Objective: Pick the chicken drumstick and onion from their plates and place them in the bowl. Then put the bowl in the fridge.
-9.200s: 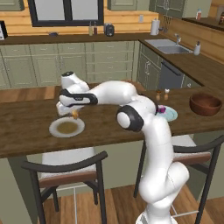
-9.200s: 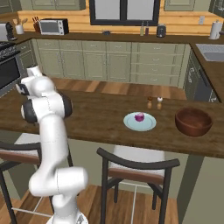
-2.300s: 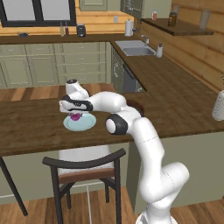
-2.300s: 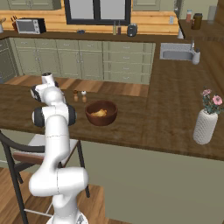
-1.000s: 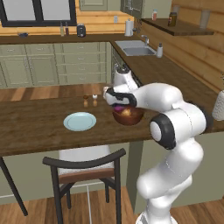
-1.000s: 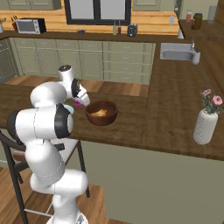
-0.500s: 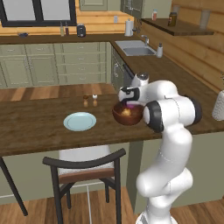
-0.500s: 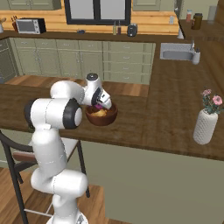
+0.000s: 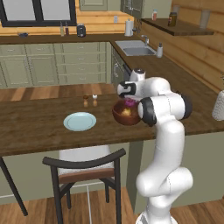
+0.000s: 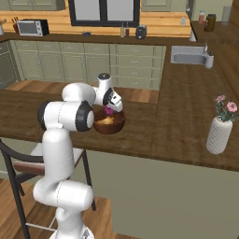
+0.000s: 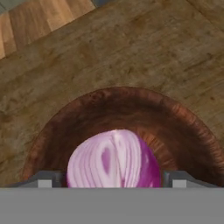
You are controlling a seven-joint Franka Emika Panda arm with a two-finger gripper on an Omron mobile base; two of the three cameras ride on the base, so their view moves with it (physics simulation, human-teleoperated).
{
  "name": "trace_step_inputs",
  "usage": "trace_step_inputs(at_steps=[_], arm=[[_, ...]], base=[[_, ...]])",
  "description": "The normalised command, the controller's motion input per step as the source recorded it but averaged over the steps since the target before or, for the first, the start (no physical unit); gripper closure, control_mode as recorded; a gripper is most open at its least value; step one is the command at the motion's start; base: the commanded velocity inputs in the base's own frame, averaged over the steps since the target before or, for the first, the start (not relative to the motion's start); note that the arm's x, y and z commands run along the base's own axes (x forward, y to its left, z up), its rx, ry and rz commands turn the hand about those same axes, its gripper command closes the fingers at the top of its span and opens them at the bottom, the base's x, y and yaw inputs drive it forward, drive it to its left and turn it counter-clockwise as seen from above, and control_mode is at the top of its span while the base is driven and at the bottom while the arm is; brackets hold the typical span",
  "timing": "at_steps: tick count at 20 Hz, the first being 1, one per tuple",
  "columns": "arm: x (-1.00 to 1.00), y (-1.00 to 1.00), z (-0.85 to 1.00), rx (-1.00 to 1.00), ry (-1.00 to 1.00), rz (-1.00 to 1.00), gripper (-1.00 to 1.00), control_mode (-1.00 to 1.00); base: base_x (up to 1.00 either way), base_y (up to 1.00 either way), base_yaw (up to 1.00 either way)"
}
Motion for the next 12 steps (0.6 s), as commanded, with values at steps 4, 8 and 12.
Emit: trace_step_inputs(at_steps=[4,8,12], arm=[[-0.54,-0.39,0.0,0.01,0.0,0.07,-1.0,-1.0],[-1.0,-0.79,0.0,0.03,0.0,0.05,-1.0,-1.0],[-0.78,-0.45,-0.28,0.0,0.05,0.04,-1.0,-1.0]], base=[[0.0,0.0,0.0],[0.0,0.0,0.0],[0.0,0.0,0.0]])
